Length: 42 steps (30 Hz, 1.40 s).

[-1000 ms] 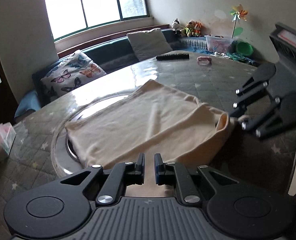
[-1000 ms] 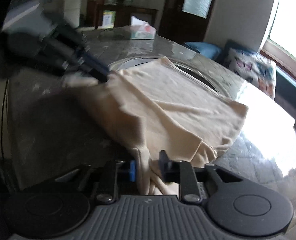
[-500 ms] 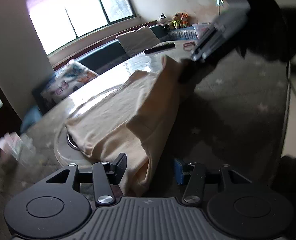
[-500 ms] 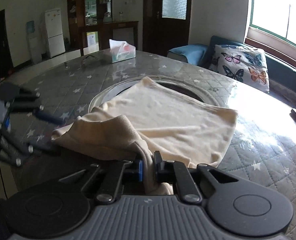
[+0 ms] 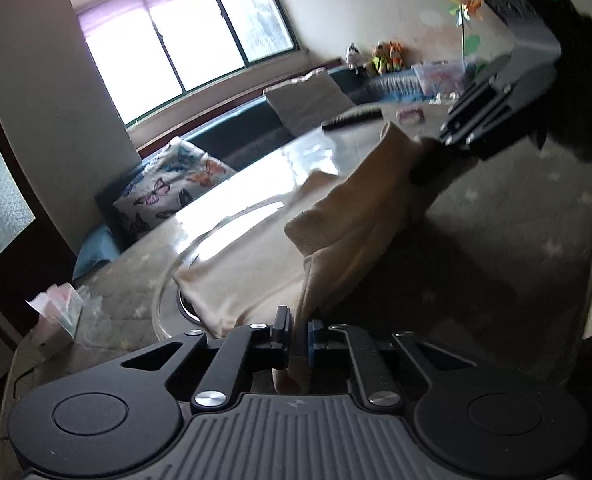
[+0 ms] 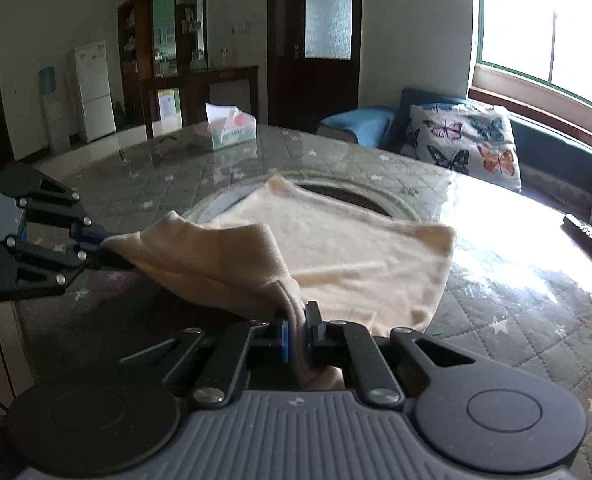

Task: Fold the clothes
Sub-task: 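Lift and fold the side edge over the body with the right gripper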

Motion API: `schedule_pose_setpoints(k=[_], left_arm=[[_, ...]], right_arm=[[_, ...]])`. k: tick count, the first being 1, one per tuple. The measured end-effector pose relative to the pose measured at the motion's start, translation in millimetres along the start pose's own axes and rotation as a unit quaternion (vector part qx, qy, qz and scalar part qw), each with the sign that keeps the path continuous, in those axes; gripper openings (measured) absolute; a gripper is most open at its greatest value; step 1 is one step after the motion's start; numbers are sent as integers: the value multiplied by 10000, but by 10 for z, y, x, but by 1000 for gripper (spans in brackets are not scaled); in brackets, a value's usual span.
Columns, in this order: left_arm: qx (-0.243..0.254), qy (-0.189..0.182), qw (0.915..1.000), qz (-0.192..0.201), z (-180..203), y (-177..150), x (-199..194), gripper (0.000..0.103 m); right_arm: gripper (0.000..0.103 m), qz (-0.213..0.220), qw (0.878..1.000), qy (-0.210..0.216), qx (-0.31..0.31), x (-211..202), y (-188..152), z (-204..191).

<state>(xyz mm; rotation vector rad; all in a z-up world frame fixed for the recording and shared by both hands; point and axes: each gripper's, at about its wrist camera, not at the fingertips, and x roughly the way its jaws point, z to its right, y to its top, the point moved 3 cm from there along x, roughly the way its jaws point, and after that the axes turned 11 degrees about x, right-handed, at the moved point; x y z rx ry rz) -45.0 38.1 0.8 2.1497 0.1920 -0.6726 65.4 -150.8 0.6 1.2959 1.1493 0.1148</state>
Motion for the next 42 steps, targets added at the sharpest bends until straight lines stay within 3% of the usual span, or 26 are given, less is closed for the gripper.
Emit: schedule_pose_setpoints(k=[10,15,21,26,32,35,37,42], left_arm=[[-235,-470,9984,214,97,121,-813,9],[-395,-492,9979,165,-37,181,-709,9],[-671,-786,9943,-262,-394,214,-102,10],[-1111,-975,9873,-582,-785,181,562,14],[-1778,-963,9734,-1075,-1102,-50,1182,18],[-2258,-851,9629,-1211,-1163,-226,1252,29],[-2620,-864,9549,-1095,-1228,-314,1168,29],[-2852,-945,9510,-732,-1240,-398,848,29]], right_arm=[[7,241,9993,274,-89,-820,-181,-289],[7,314,9989,271,-201,-965,-174,-371],[7,252,9994,65,-225,-667,119,-210],[7,-31,9997,-149,-205,-119,430,20],[9,-415,9984,-355,116,621,551,330],[19,-477,9970,-501,343,890,473,455],[21,-458,9960,-509,571,955,428,539],[35,-91,9956,-582,732,671,339,590]])
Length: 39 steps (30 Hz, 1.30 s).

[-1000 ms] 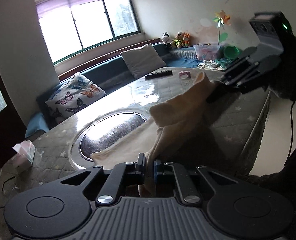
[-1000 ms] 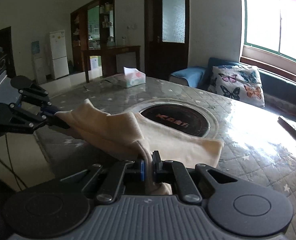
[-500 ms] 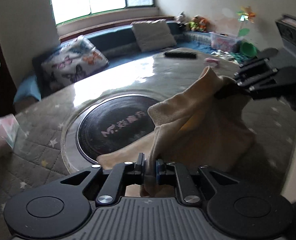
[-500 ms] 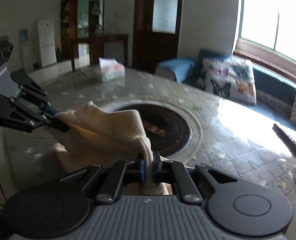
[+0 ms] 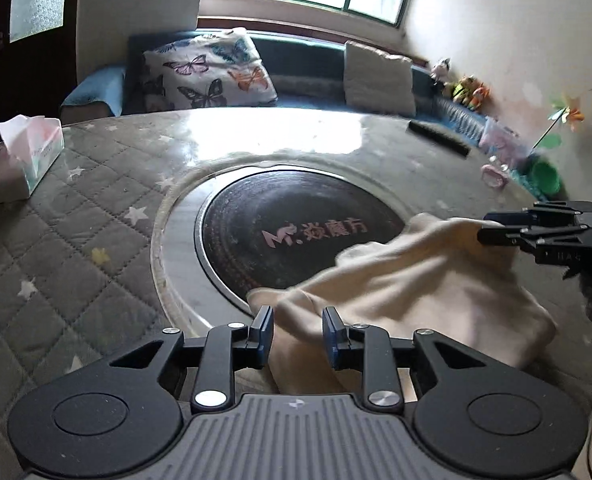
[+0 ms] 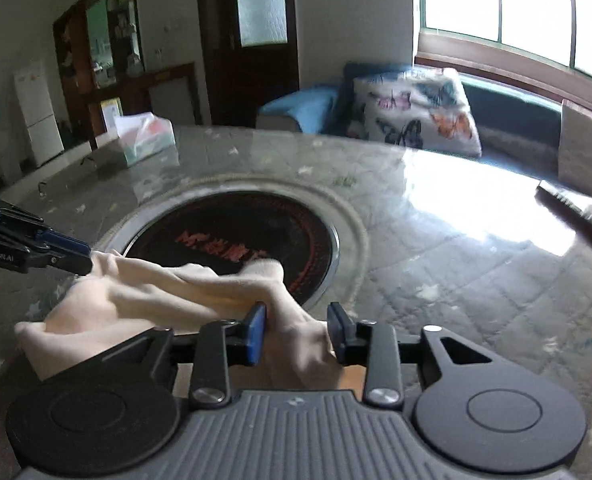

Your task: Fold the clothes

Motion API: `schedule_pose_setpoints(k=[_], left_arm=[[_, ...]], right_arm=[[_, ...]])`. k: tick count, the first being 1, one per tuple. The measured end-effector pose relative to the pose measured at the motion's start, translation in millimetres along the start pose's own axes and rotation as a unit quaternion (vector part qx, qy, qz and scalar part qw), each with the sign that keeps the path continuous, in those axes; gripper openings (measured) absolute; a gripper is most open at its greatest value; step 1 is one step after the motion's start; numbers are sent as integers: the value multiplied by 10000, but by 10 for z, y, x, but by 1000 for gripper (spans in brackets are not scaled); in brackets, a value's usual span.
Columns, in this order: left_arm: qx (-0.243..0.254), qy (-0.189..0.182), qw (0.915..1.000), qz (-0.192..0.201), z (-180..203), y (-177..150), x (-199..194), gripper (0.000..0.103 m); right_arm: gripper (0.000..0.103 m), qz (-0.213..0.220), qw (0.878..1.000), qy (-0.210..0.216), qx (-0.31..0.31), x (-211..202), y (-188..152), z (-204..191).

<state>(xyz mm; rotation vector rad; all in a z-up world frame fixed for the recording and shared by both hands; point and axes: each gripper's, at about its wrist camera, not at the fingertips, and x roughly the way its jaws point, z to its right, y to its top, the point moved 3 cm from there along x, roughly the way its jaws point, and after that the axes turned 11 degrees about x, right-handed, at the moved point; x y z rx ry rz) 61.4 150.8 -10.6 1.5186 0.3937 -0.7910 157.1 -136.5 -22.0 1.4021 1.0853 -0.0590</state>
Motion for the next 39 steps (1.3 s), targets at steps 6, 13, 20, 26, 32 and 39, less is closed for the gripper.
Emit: schedule_pose_setpoints(k=[6,13,20,26,32,39], left_arm=[[20,-311,9995,-55,242,-174,-77,27],[-230,-453,9987,-41,246,-202,76,30],[-492,-614,9967,188,234,-250,75,4],[-201,508,9963,669,332,-112,-365,0],[-48,1100,9937,188,266,-227,-346,0],[-417,300,9980,361,281,-212,-242,28]], right_arm=[[44,362,9993,-44,125,-364,-55,48],[44,173,9990,395,71,-567,-326,-146],[44,-223,9984,395,335,-451,-596,-93],[44,-222,9986,332,350,-471,-639,-72],[44,-221,9990,285,262,-478,-700,-103],[44,-9,9990,339,291,-633,-613,-124]])
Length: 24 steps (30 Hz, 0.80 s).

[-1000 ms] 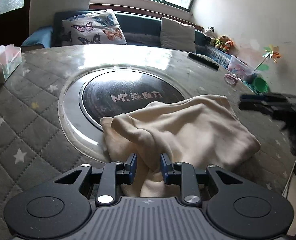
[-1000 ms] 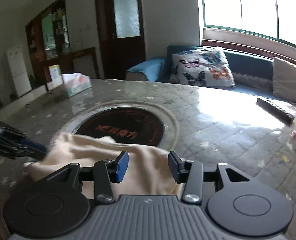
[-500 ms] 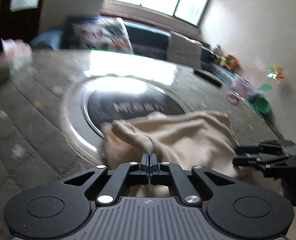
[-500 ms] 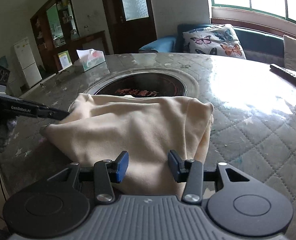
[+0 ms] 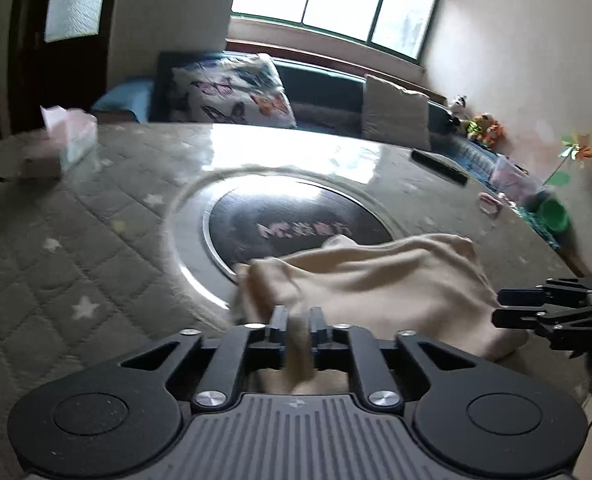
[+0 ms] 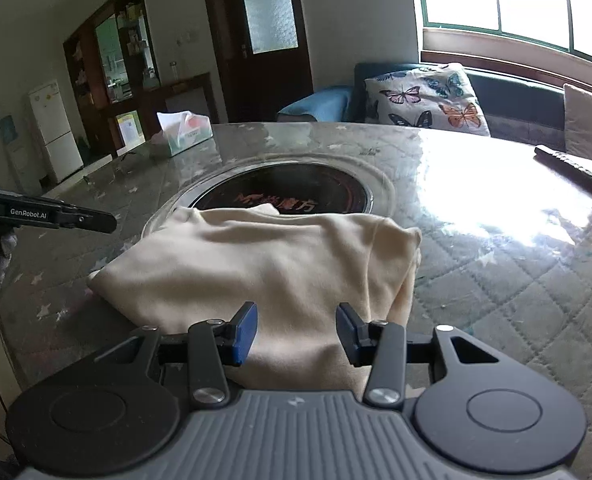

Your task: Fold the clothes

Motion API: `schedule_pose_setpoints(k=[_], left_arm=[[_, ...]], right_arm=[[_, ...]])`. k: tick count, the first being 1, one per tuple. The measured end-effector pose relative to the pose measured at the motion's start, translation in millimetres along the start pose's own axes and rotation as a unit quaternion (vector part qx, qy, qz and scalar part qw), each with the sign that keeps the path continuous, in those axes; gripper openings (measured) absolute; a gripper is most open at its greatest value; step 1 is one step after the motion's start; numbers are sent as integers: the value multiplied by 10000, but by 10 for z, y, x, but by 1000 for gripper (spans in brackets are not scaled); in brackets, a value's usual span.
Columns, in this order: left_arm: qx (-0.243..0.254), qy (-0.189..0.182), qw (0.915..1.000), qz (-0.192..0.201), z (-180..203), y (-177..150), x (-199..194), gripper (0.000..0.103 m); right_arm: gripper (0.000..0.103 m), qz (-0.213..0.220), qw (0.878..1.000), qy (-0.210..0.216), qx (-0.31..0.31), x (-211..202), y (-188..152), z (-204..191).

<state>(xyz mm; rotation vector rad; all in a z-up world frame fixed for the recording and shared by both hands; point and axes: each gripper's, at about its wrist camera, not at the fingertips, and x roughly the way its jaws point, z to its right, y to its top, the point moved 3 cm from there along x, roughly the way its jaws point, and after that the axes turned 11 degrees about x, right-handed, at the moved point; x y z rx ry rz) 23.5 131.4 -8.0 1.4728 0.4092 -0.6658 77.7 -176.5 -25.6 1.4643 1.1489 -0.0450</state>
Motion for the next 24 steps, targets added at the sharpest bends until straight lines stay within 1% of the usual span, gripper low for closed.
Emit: schedule_pose_setpoints(k=[1,2,5,7,8,9,10,12,15,17,18,20,21,24], left_arm=[[16,-19,10000,-66,23,-11,49,31],[15,-34,9999,-117,38,-30,85,33],[-1,-105,9995,-287,86,-90,194,33],[19,-75,9993,-370,93,-131,247,34],[-24,-114,9992,-391,86,-146,265,31],[-58,-142,9991,-404,81,-156,278,17],[-51,-113,9992,-374,90,-142,260,10],[-25,-45,9995,-305,111,-111,217,9],[227,192,9996,-25,209,-5,-2,8],[360,331,9988,3,255,12,-90,8],[445,355,9983,-89,270,-8,-84,9],[534,398,9969,-417,257,-91,-7,10],[543,420,9960,-567,239,-131,28,13],[453,464,9963,-559,164,-138,-14,14]], right_arm=[[44,-2,10000,-18,12,-5,-4,7],[44,-3,10000,-36,23,-11,-7,13],[44,-24,9999,-74,71,-19,-29,30],[44,-23,9999,-58,114,-26,-38,41],[44,-13,9999,-59,123,-27,-40,44],[44,-4,9999,-59,133,-29,-42,46],[44,5,9999,-60,143,-30,-43,49],[44,3,9998,-59,186,-29,-37,51],[44,44,9999,-30,135,-66,-19,25],[45,47,9999,23,130,-83,-21,21],[45,12,9999,32,136,-68,-34,30],[45,-165,9996,18,236,19,-91,73],[45,-246,9993,6,282,62,-119,92],[45,-198,9996,0,178,44,-88,70]])
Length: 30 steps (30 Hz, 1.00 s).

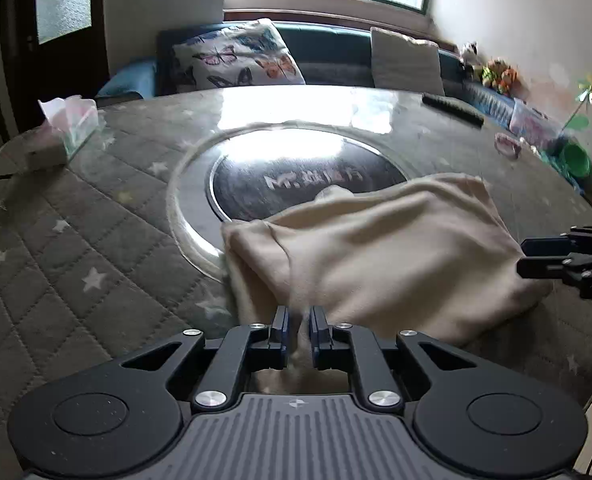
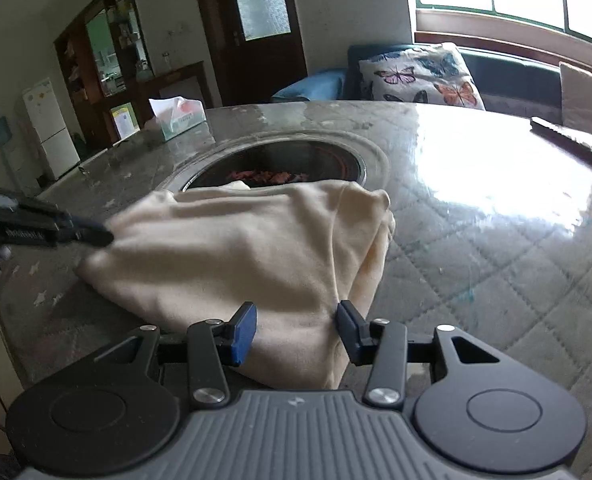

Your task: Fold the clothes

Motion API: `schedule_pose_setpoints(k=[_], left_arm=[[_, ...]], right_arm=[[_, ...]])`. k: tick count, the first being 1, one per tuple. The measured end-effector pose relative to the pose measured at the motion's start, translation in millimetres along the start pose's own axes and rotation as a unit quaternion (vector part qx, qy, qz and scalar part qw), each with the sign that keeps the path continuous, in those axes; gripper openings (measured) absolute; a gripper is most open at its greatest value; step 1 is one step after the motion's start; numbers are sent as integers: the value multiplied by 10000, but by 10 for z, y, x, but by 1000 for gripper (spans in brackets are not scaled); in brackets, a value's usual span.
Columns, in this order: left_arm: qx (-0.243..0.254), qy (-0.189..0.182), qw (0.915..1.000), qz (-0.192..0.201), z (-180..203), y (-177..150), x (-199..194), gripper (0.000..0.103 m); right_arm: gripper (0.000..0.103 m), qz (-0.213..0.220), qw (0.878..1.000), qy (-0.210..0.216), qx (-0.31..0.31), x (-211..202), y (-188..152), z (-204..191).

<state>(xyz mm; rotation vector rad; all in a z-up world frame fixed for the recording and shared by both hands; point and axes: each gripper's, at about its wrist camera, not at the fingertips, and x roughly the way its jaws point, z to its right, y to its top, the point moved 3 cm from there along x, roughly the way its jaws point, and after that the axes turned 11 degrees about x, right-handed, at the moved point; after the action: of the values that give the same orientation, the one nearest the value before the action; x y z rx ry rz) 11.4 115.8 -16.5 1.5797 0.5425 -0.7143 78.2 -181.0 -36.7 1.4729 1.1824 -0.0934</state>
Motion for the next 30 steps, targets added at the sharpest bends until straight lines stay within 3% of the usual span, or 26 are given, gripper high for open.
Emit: schedule_pose_setpoints(k=[4,7,12,17,23,28,30], left_arm=[[29,186,9993,334,-89,185,-117,17],[97,45,9985,540,-79,355,-56,25],[176,-116,9991,376,-48,453,314,27],[225,59,9997,-48,-82,364,686,28],[212,40,9997,121,-99,420,630,26],[460,-330,9980,284,128,600,648,26],[571,-411,9974,171,202,640,767,27]], right_arm=[[45,262,9995,72,-142,-102,208,-45],[44,379,9990,19,-226,-18,383,-72],[37,338,9993,-36,-148,296,572,-67],[25,146,9995,-270,79,614,583,52],[24,149,9987,-420,241,616,573,120],[24,223,9995,-228,-58,654,682,-101],[24,153,9996,-167,-192,748,723,-202]])
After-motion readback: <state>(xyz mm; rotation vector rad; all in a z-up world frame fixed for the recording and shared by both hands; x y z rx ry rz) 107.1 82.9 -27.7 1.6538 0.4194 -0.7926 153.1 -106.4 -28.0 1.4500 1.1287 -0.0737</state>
